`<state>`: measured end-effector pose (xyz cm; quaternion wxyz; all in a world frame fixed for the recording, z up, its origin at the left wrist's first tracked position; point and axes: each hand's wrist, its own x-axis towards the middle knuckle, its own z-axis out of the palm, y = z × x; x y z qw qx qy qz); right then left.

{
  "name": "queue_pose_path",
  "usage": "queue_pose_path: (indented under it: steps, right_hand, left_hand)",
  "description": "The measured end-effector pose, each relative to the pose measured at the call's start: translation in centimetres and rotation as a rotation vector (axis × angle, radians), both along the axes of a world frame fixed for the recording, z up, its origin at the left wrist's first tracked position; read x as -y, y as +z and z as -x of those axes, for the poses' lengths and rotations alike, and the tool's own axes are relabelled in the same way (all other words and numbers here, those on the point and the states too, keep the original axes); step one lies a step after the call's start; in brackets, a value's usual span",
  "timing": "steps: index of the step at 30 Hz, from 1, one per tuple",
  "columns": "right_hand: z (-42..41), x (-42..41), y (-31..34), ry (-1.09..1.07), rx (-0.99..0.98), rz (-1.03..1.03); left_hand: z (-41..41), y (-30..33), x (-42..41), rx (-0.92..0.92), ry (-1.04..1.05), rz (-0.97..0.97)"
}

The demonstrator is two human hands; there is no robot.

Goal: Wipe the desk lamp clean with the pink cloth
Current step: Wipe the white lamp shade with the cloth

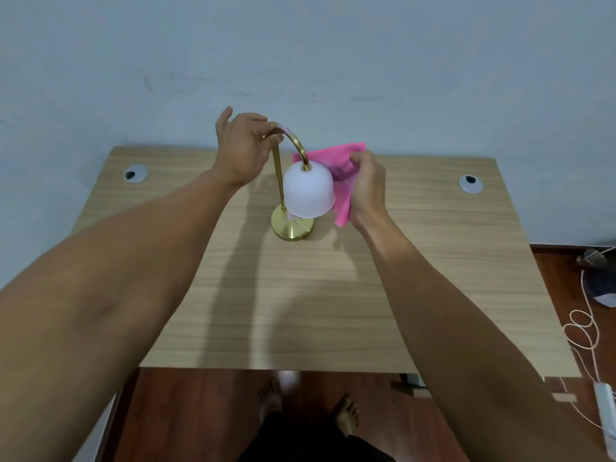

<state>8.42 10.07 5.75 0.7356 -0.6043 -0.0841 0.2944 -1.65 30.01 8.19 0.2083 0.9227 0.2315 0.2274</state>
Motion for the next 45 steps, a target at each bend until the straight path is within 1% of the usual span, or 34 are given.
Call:
queue_pose_path:
  steps: [1, 3, 4, 5, 7, 8, 9, 12, 13, 14, 15, 17, 18, 19, 20, 22, 23, 24, 26, 27, 28, 31, 32, 35, 39, 41, 45]
  right_hand:
    - [0.6, -0.1, 0.6, 0.001, 0.092, 0.036]
    - [2.0, 0.2, 0.9, 0.074, 0.224, 0.007]
    - [2.6, 0.7, 0.5, 0.059, 0.220, -0.038]
    - [3.0, 1.2, 0.0, -0.004, 0.171, -0.074]
    - [3.4, 1.6, -0.7, -0.172, 0.016, -0.121]
    - [3.6, 1.7, -0.7, -0.208, -0.021, -0.124]
    - [4.0, 1.6, -0.5, -0.204, 0.000, -0.104]
    - [7.0, 1.1, -0.5, -0.163, 0.236, -0.012]
    - [8.4, 1.3, -1.0, -0.183, 0.303, -0.006]
    - [9.7, 1.5, -1.6, -0.217, 0.330, -0.012]
    - [10.7, 1.4, -1.8, -0.262, 0.308, -0.005]
    - [11.1, 0.1, -1.2, -0.358, 0.189, 0.067]
    - [10.6, -0.7, -1.0, -0.366, 0.165, 0.100]
    - [10.4, -1.3, -1.1, -0.358, 0.194, 0.111]
    - [10.8, -1.5, -1.5, -0.331, 0.274, 0.117]
    - [12.5, -1.0, -3.1, -0.265, 0.488, 0.088]
    - [13.2, -0.7, -4.2, -0.274, 0.571, 0.062]
    - [13.4, -0.7, -4.8, -0.316, 0.583, 0.047]
    - [12.7, -1.6, -4.5, -0.418, 0.418, 0.074]
    - [12.2, -2.2, -3.8, -0.436, 0.368, 0.099]
    - [12.0, -2.6, -3.2, -0.415, 0.389, 0.113]
    - [13.0, -1.8, -3.6, -0.321, 0.609, 0.116]
    - [13.0, -1.1, -3.7, -0.332, 0.617, 0.115]
    - [11.5, -0.4, -1.7, -0.336, 0.426, 0.200]
    - [7.6, -0.2, 2.5, -0.195, 0.297, 0.304]
    - [7.0, 0.2, 3.4, -0.163, 0.296, 0.303]
    - [9.5, 1.1, 2.8, -0.174, 0.357, 0.279]
  left_hand:
    - [0.0, 0.1, 0.0, -0.012, 0.005, -0.015]
    - [0.0, 0.2, 0.0, -0.025, 0.011, -0.044]
    - [0.0, 0.1, 0.0, -0.022, 0.016, -0.052]
    - [0.0, 0.1, 0.2, -0.015, 0.024, -0.057]
    - [0.0, 0.2, 0.4, -0.003, 0.037, -0.055]
    - [0.0, 0.2, 0.4, -0.004, 0.033, -0.051]
    - [0.0, 0.3, 0.3, -0.007, 0.029, -0.054]
    - [0.0, 0.3, 0.0, -0.039, 0.018, -0.091]
    - [0.0, 0.3, 0.0, -0.039, 0.014, -0.091]
    - [-0.1, 0.2, 0.0, -0.035, 0.013, -0.084]
    - [-0.1, 0.2, 0.0, -0.034, 0.013, -0.079]
    - [-0.1, 0.1, -0.1, -0.039, 0.008, -0.078]
    - [-0.1, 0.1, -0.2, -0.040, 0.006, -0.082]
    - [-0.1, 0.0, -0.3, -0.041, 0.005, -0.088]
    - [-0.1, 0.0, -0.4, -0.045, 0.002, -0.096]
    - [-0.1, 0.0, -0.5, -0.042, -0.012, -0.105]
    - [-0.1, -0.1, -0.5, -0.036, -0.020, -0.103]
    - [-0.1, -0.1, -0.6, -0.033, -0.029, -0.099]
    - [-0.1, -0.1, -0.7, -0.031, -0.041, -0.096]
    - [-0.1, -0.1, -0.8, -0.028, -0.040, -0.096]
    - [-0.1, -0.1, -0.8, -0.023, -0.039, -0.094]
    - [-0.1, 0.0, -0.9, -0.003, -0.058, -0.085]
    - [0.0, 0.1, -0.8, -0.001, -0.057, -0.074]
    - [0.6, 0.4, -0.8, 0.011, -0.062, -0.012]
    - [1.8, 1.3, -1.1, 0.041, -0.103, 0.163]
    - [2.4, 1.6, -1.0, 0.021, -0.092, 0.235]
    - [3.1, 1.8, -0.9, 0.014, -0.055, 0.308]
